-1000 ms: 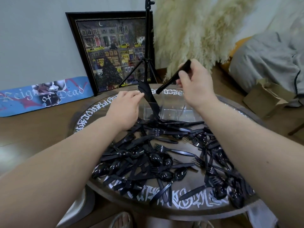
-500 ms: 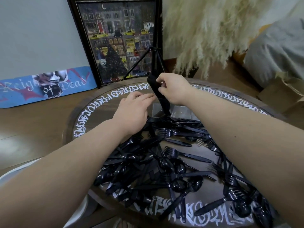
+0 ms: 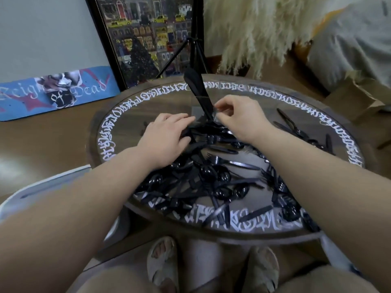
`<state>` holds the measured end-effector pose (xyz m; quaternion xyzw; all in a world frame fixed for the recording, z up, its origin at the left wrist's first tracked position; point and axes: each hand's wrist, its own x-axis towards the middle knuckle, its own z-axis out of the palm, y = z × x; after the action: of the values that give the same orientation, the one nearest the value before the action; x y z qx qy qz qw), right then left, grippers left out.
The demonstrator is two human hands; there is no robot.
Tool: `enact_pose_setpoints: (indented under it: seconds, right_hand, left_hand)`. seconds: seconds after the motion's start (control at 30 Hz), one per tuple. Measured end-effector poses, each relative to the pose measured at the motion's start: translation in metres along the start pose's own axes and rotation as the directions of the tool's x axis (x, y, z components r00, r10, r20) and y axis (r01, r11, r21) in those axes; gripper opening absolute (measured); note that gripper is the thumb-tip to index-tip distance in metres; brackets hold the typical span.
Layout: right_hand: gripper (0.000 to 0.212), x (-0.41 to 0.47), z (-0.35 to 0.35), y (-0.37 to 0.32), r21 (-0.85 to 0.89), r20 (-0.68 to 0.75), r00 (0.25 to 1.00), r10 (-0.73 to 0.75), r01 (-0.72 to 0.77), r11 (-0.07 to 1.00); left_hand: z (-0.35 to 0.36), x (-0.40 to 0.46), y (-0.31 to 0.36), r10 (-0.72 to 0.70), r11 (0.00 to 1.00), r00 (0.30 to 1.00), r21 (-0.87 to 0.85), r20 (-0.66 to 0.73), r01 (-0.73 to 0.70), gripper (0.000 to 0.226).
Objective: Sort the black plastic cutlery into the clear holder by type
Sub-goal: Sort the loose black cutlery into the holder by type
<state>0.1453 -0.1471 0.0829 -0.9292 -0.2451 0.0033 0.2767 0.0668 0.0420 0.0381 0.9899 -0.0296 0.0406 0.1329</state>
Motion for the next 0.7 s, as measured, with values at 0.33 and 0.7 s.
enact_pose_setpoints:
  seconds: [0.33,0.7]
  right_hand:
    - [0.026,-0.122,0.012,0.031,-0.057,0.203,0.978,0.051,-0.040,0.998]
    - [0.029,-0.141,0.050,0.021,-0.226,0.342,0.936,-0.081,0.165,0.960]
  left_hand:
    - [0.018,-0.077,0.040,-0.022,0.991,0.982,0.136,0.187,-0.003,0.063]
    - [0.024,-0.120,0.030,-0.214,0.975,0.952,0.114,0.221,0.192,0.059]
